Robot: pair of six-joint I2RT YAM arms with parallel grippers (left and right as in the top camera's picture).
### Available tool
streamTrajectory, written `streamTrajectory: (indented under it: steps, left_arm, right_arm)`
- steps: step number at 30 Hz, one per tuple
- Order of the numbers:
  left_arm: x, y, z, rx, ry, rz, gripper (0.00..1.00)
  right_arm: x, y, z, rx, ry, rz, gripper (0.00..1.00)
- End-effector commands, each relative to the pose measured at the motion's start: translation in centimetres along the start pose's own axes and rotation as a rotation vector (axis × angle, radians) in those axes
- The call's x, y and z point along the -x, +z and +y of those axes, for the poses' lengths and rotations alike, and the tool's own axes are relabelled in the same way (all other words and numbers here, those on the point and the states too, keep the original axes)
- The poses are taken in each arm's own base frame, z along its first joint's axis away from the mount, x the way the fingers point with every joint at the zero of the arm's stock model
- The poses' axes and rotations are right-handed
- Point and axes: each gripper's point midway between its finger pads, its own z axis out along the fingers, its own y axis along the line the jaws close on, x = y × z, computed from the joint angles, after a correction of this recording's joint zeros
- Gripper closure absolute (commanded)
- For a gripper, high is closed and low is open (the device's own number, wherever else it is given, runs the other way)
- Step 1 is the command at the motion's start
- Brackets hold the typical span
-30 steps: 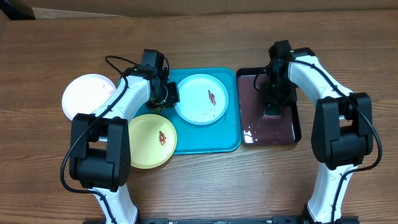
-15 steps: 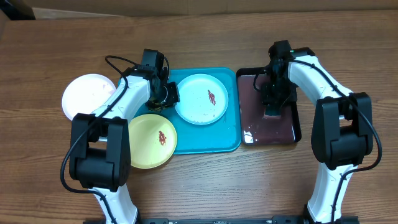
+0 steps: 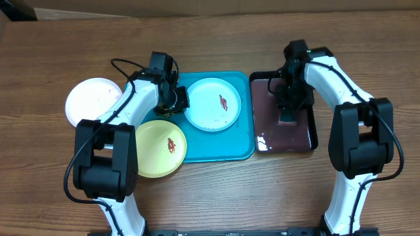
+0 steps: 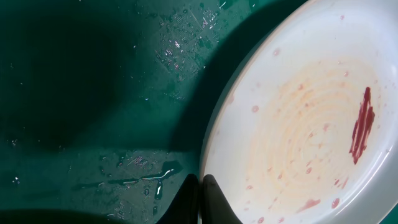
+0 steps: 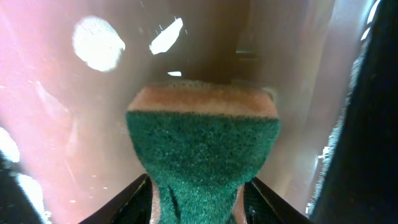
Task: Clean dirty plates on tray and stack at the side
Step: 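Reach the right gripper into the brown tray and grasp the sponge, then dip the sponge in the water with the right gripper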
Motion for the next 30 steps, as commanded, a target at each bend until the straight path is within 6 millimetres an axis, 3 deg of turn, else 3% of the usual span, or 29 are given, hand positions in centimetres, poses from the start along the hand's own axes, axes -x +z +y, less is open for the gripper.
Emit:
streamTrajectory:
  steps: [1,17,19,22,23,27,30]
  left_arm:
    - [-0.1,0.3,0.1,0.016,0.032,0.0,0.96]
    - [-0.1,0.3,0.2,0.023,0.032,-0.001,0.96]
    - [-0.1,0.3,0.2,0.023,0.032,-0.001,0.96]
    - [-0.1,0.3,0.2,0.022,0.032,-0.003,0.96]
    - [-0.1,0.3,0.2,0.022,0.032,-0.003,0.96]
    - [0.1,0.3,0.2,0.02,0.033,-0.009,0.93]
    - [0.4,0.3,0.0,0.015,0.036,-0.021,0.8]
  right_arm:
    - [1.0,-2.2,0.0,0.0,0.0,-0.056,0.51]
    - [-0.4,-0.2,0.0,0.012,0.005,-0.015,0.52]
    - [-0.3,-0.2,0.1,0.013,0.006,-0.019,0.61]
    - [-0.3,-0.2,0.1,0.013,0.005,-0.018,0.92]
    - [-0.2,-0.4,0.1,0.014,0.005,-0.018,0.96]
    - [0.4,-2.4,0.7,0.039,0.003,-0.029,0.96]
    - [0.9,-4.9,0.9,0.045,0.0,-0.051,0.96]
